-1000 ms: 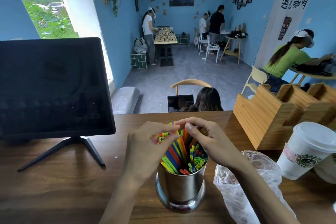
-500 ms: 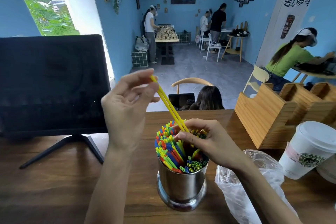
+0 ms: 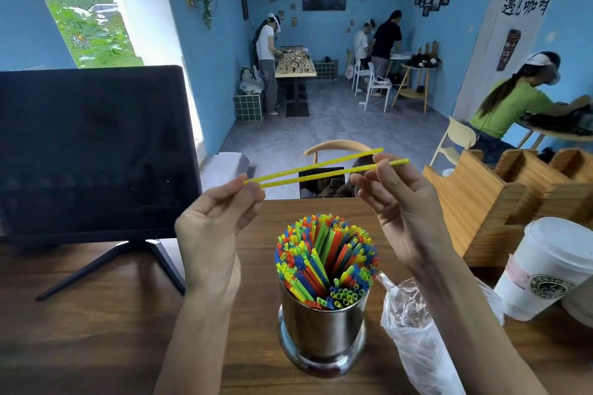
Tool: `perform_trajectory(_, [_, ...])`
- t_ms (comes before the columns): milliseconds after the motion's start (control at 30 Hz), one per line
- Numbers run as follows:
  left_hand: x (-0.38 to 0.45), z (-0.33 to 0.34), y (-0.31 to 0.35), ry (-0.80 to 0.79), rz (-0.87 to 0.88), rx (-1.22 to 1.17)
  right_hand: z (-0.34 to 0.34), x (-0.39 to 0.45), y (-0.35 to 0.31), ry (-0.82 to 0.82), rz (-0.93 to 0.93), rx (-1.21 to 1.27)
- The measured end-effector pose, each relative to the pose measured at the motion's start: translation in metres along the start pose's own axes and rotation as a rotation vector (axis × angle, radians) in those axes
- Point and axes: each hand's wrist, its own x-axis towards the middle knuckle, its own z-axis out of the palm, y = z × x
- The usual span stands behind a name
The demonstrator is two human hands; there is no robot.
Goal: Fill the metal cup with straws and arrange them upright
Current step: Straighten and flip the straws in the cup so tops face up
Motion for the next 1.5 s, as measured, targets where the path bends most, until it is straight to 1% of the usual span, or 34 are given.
perform_trajectory(133, [-0.013, 0.002, -0.009, -0.039, -0.039, -0.042, 0.009, 0.002, 0.004, -0.017, 0.103, 0.001])
perform_trajectory(267, [-0.022, -0.003, -0.019, -0.097, -0.069, 0.047, 0.015, 0.005, 0.002, -0.056, 0.13, -0.033])
perform_trajectory(367, [-0.023, -0.01, -0.022, -0.239, -0.127, 0.081, 0.016, 0.006, 0.001, -0.06, 0.141, -0.123])
perform_trajectory(400, [-0.023, -0.011, -0.022, -0.282, -0.137, 0.125, 0.016, 0.007, 0.001, -0.059, 0.133, -0.164])
perform_trajectory(500, [-0.021, -0.016, -0.019, -0.415, -0.105, 0.389, 0.016, 0.006, -0.003, -0.07, 0.08, -0.287])
perform_trajectory(567, [-0.017, -0.02, -0.016, -0.526, -0.02, 0.63, 0.013, 0.005, -0.007, -0.075, 0.012, -0.381])
perform_trajectory(600, [-0.015, -0.022, -0.015, -0.547, 0.039, 0.738, 0.011, 0.005, -0.011, -0.073, -0.039, -0.443])
perform_trajectory(700, [-0.013, -0.023, -0.013, -0.537, 0.199, 1.011, 0.008, 0.004, -0.017, -0.09, -0.146, -0.613])
perform_trajectory(767, [-0.014, -0.018, -0.013, -0.58, 0.207, 1.129, 0.007, 0.002, -0.016, -0.108, -0.172, -0.663])
perform_trajectory(833, [-0.015, -0.015, -0.014, -0.602, 0.2, 1.203, 0.005, 0.0, -0.011, -0.118, -0.224, -0.773])
perform_trajectory(1000, [-0.016, -0.009, -0.011, -0.616, 0.2, 1.266, 0.0, -0.01, 0.005, -0.177, -0.221, -0.996])
perform_trajectory(1167, [-0.017, -0.002, -0.012, -0.589, 0.234, 1.413, -0.007, -0.016, 0.021, -0.242, -0.297, -1.196])
perform_trajectory(1367, [-0.015, -0.003, -0.016, -0.576, 0.264, 1.336, -0.014, -0.018, 0.03, -0.231, -0.328, -1.408])
perform_trajectory(1500, [-0.012, -0.005, -0.018, -0.594, 0.294, 1.302, -0.018, -0.02, 0.037, -0.264, -0.386, -1.413])
